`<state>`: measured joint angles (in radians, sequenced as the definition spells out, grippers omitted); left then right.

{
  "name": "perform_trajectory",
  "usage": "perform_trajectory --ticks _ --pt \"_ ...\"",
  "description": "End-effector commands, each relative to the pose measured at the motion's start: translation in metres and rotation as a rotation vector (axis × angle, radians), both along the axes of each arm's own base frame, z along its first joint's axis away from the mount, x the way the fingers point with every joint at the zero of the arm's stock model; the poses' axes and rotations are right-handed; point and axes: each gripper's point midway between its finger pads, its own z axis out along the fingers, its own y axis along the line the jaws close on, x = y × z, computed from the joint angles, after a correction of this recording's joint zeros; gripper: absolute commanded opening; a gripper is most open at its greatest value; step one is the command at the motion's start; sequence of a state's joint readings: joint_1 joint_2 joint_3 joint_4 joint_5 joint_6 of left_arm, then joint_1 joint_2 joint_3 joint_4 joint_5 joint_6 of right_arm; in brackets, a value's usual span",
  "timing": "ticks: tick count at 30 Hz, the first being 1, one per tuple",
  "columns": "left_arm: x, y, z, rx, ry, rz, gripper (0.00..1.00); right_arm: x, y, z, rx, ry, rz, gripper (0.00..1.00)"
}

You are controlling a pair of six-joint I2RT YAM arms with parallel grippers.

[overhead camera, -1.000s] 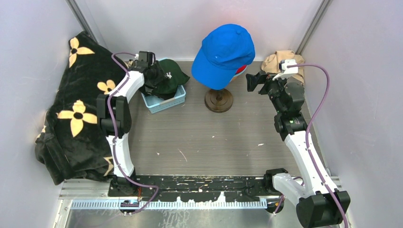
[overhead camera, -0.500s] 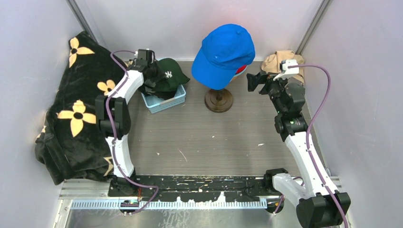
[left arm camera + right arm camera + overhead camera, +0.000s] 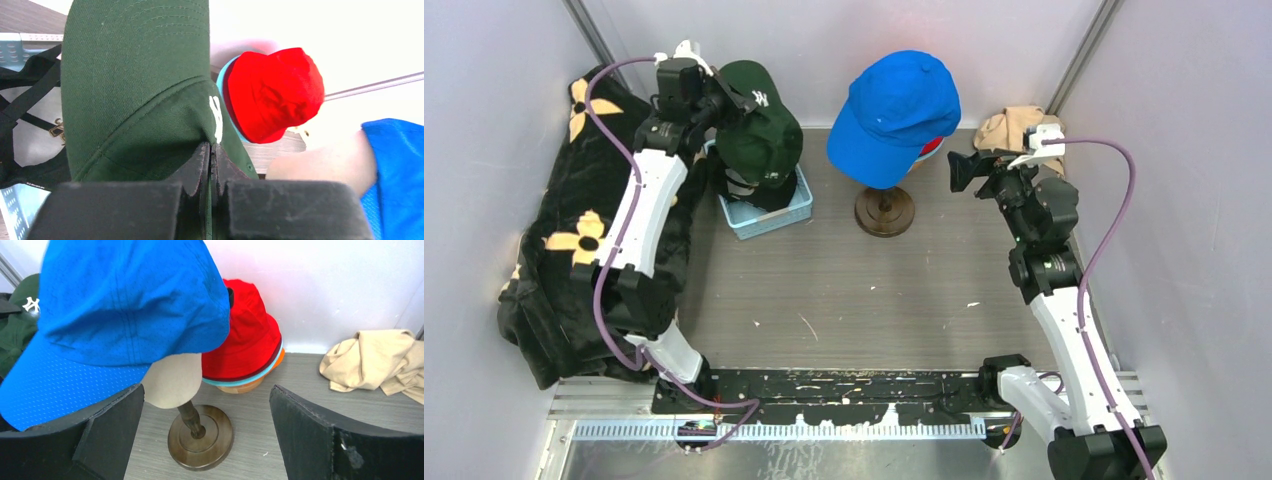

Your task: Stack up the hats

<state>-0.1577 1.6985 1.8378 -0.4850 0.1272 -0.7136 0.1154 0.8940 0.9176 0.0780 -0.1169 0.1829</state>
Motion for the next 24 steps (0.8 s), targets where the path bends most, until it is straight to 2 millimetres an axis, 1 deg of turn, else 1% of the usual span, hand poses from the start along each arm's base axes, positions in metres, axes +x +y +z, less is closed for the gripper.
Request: perform_trajectory --ticks 1,6,9,17,21,24 --pt "-0.024 -0.002 0.057 -0.049 -0.111 0.001 0.0 -0.022 -0.002 0.059 0.018 -0.139 0.008 1.0" --pt "-0.046 -0.004 0.098 -0.091 -0.185 -0.008 0.0 -0.038 0.003 0.082 0.04 -0.175 0.044 1.0" --pt "-0.061 -0.01 0.119 -0.116 -0.219 -0.041 0.0 -0.047 0.009 0.094 0.058 -0.194 0.085 0.99" --pt "-0.111 -0.023 0.178 -0.164 -0.316 -0.135 0.0 -0.066 0.026 0.128 0.064 -0.235 0.196 0.97" --pt "-0.137 -0.029 0.203 -0.171 -0.351 -0.195 0.0 -0.071 0.038 0.145 0.076 -0.25 0.269 0.97" --pt "-0.154 -0.03 0.213 -0.17 -0.357 -0.23 0.0 -0.071 0.047 0.154 0.087 -0.248 0.325 0.97"
